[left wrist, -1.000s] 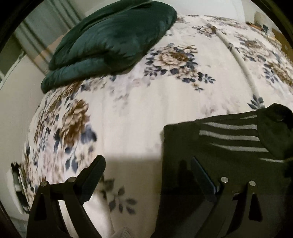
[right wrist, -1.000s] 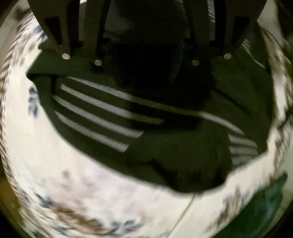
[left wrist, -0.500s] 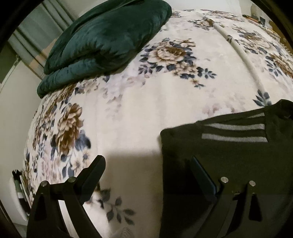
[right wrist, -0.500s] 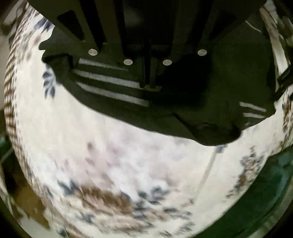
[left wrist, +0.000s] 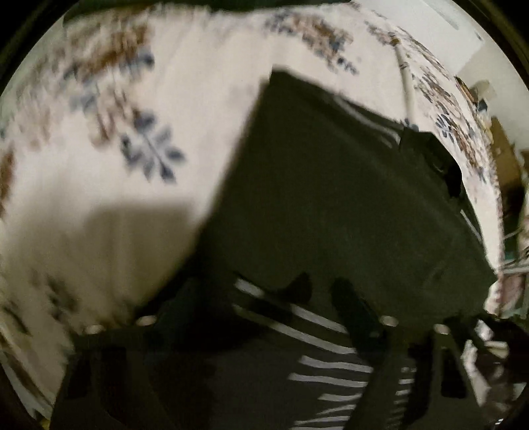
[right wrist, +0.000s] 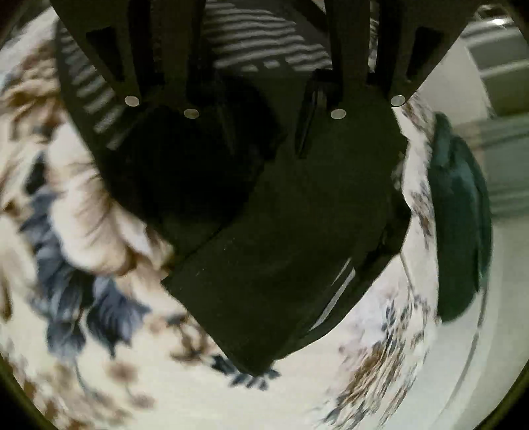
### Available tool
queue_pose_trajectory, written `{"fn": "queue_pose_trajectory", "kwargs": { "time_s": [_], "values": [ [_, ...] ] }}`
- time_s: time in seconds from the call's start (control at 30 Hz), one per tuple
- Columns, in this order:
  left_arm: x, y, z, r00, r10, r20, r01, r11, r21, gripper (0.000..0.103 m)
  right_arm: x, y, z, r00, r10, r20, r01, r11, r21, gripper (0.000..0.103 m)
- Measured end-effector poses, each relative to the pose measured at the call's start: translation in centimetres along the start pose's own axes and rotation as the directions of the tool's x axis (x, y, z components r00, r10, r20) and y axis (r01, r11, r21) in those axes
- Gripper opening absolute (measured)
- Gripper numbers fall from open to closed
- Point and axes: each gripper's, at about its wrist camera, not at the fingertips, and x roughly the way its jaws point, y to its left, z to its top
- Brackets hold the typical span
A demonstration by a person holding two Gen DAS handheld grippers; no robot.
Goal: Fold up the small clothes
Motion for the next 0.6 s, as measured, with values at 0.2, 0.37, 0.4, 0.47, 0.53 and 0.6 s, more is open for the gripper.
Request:
{"fn": "queue_pose_trajectory", "kwargs": {
  "time_s": [0.2,0.37,0.4,0.47,0.53,0.6],
  "values": [
    [2.6,0.1,1.5,1.000,-0.029,0.005,0.029,0.994,-0.102,0.045,2.2,0.1,1.3,0.996,-0.031,0.083,0.028,0.999,0.040,0.038],
    [2.1,-1.0,2.2,0.998,-0.023,0.052,0.027,0.996,-0.086,0.008,0.8,1.7,1.2,0.982,-0.065,0.176,0.069,0.997,-0.018,0.004],
    [1.9,-1.2,2.1,0.998,-0.015,0.059,0.020,0.997,-0.074,0.007,0.4,1.8,1.1,0.980,-0.069,0.186,0.074,0.997,-0.021,0.004],
    [0.9,-1.1,1.7,0.997,-0.014,0.081,0.018,0.998,-0.054,0.005,-0.8,2.2,0.7,0.976,-0.075,0.204,0.083,0.996,-0.033,0.003],
    [0.0,-1.0,1.4,0.995,-0.013,0.095,0.017,0.999,-0.045,0.005,-1.7,2.3,0.1,0.974,-0.077,0.212,0.088,0.995,-0.047,0.003],
    [-0.3,-0.5,1.5,0.995,-0.010,0.097,0.015,0.999,-0.046,0.005,-2.6,2.4,-1.0,0.974,-0.087,0.211,0.102,0.993,-0.060,0.003]
  ]
}}
